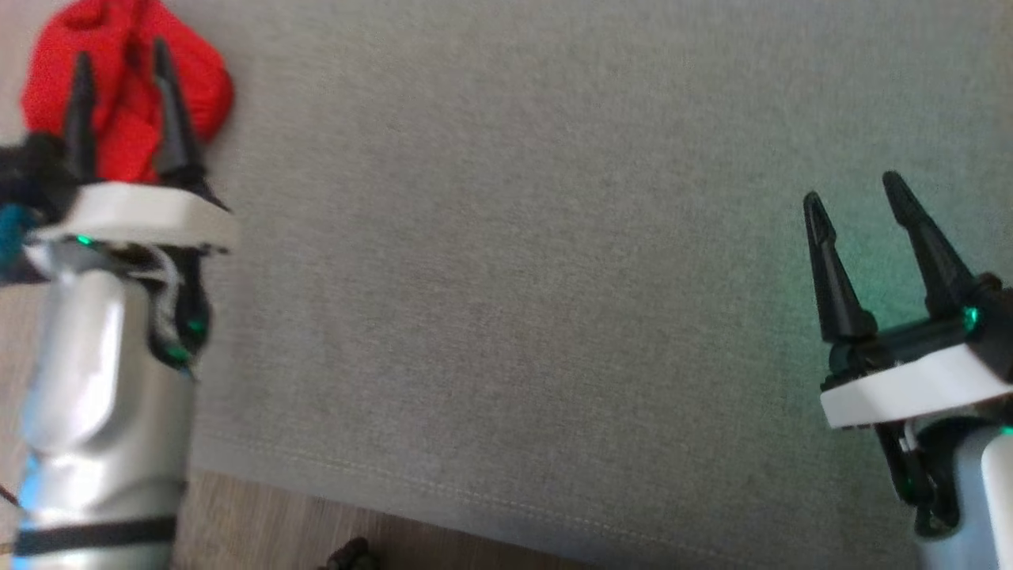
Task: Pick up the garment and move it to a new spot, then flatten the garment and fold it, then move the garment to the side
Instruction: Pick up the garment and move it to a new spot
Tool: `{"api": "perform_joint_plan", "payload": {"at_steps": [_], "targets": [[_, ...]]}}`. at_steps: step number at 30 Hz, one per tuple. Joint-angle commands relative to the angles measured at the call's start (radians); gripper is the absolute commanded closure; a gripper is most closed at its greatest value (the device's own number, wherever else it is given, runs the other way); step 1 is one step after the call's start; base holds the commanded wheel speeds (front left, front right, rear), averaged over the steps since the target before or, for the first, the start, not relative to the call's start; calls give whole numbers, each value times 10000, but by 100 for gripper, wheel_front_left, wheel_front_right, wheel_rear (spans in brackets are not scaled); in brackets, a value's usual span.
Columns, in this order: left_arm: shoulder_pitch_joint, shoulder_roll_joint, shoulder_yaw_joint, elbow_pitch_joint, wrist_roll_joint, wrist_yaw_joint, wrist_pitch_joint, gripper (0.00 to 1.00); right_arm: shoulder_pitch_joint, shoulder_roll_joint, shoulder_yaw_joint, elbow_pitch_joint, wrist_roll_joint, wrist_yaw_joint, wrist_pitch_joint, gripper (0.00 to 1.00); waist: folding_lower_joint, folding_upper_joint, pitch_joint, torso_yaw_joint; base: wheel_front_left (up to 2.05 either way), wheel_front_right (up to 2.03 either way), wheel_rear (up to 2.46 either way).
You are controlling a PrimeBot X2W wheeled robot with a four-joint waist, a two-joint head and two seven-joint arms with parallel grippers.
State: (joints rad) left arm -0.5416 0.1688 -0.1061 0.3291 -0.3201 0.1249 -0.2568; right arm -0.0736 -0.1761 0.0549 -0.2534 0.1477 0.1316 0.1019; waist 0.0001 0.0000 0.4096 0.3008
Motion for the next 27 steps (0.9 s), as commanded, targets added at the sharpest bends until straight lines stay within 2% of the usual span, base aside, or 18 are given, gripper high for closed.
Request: {"api": "perform_joint_plan", "payload": {"at_steps": [1, 2, 10, 16, 19, 23, 27], "targets": [[-526, 655, 611, 284, -52, -96, -49, 0, -257, -167, 249, -440, 47, -9, 12, 0, -1, 0, 702, -367, 0, 0, 0], [-526, 655, 611, 284, -52, -96, -49, 0, -257, -167, 249, -440, 47, -9, 12, 0, -1, 0, 702, -367, 0, 0, 0], [-1786, 1760, 1513, 3911, -368, -885, -49, 0, -742, -442, 502, -445, 143, -9, 5, 0, -1, 0, 1318, -543, 0, 0, 0], [-2456, 2047, 1400, 6338, -503, -1624, 30, 0, -937, -573, 642, -329, 288, -9, 48, 0, -1, 0, 1527, -502, 0, 0, 0], [-2760, 2135, 1261, 7077, -503, -1872, 147, 100, -1002, -627, 680, -302, 335, -9, 81, 0, -1, 0, 1555, -490, 0, 0, 0], [-3090, 2337, 1163, 7505, -407, -1968, 46, 100, -1066, -652, 697, -245, 366, -9, 97, 0, -1, 0, 1477, -473, 0, 0, 0], [-3196, 2529, 1165, 6600, -76, -1811, -39, 100, -974, -591, 563, -135, 379, -9, 27, 0, -1, 0, 1138, -389, 0, 0, 0]]}}
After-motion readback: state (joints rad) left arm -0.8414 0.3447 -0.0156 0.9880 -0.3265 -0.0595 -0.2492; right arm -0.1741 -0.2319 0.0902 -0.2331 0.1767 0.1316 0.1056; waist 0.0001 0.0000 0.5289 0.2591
